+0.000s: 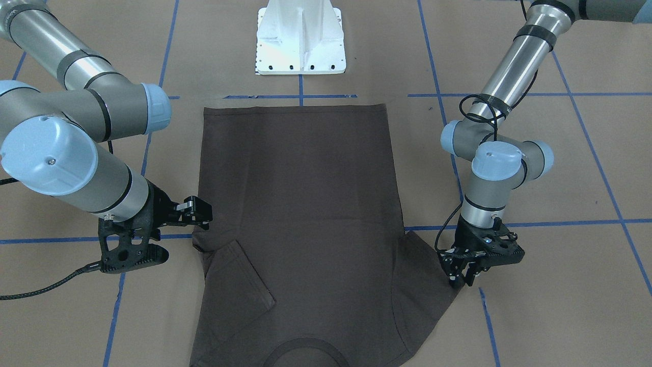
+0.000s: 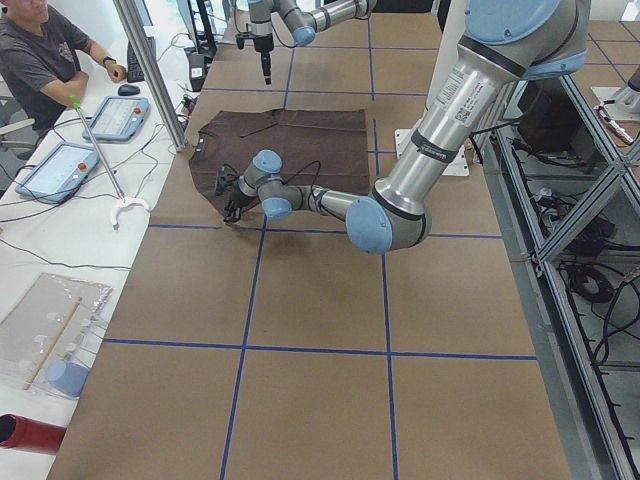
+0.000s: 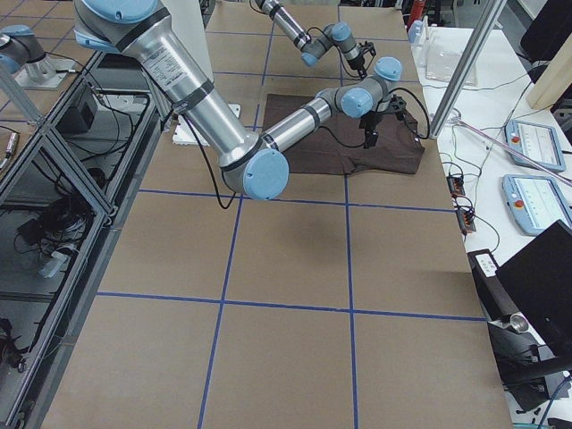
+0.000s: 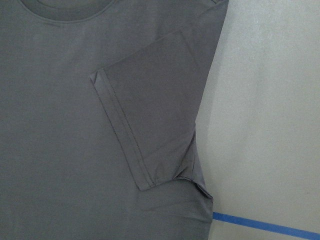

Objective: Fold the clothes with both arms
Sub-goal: 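Raise the right gripper off the shirt while the left gripper approaches the other sleeve, then grasp the sleeve nearest the left gripper and fold it inward onto the shirt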

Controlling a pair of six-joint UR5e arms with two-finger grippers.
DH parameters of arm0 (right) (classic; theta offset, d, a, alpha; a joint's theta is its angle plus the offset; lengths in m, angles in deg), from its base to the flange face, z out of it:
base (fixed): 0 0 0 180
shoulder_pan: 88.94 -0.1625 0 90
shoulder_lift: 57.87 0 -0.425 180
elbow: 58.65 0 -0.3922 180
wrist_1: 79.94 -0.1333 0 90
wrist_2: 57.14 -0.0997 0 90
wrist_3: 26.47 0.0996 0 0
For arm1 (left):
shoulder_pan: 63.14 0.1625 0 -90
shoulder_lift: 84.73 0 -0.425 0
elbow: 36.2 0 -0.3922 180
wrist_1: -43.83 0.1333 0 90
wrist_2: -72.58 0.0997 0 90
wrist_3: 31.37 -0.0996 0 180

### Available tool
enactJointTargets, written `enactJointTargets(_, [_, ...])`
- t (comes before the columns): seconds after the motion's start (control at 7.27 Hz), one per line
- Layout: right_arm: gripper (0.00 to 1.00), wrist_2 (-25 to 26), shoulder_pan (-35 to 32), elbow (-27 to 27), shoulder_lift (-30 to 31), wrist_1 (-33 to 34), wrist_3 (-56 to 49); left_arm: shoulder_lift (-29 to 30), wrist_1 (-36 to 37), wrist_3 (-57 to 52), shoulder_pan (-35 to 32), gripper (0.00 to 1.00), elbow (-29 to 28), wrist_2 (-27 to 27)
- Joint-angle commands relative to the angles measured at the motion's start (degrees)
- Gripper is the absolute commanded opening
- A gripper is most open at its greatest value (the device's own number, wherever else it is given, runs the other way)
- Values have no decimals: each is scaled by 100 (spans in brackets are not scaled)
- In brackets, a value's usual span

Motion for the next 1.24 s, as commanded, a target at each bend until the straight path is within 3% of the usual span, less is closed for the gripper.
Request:
enactJointTargets(0.0, [100,0,-3,-1,31,0,-15,29,15,-35,0,6,15,-1])
enactJointTargets(0.14, [100,0,-3,-1,39,0,-33,38,59,-26,-9,0,50,-9])
enactJointTargets(0.41, [100,-9,-3,7,39,-9,-42,82,556,-35,-9,0,425,-44])
enactJointTargets(0.69, [100,-9,-3,8,31,-9,-33,458,2415,-78,-9,0,1513,-71])
enactJointTargets(0.83, [100,-9,-12,8,39,-9,-33,808,2754,69,-9,0,1553,-80])
enactJointTargets(1.1, [100,-9,-12,330,257,-9,-15,1668,2697,1104,280,0,540,-27])
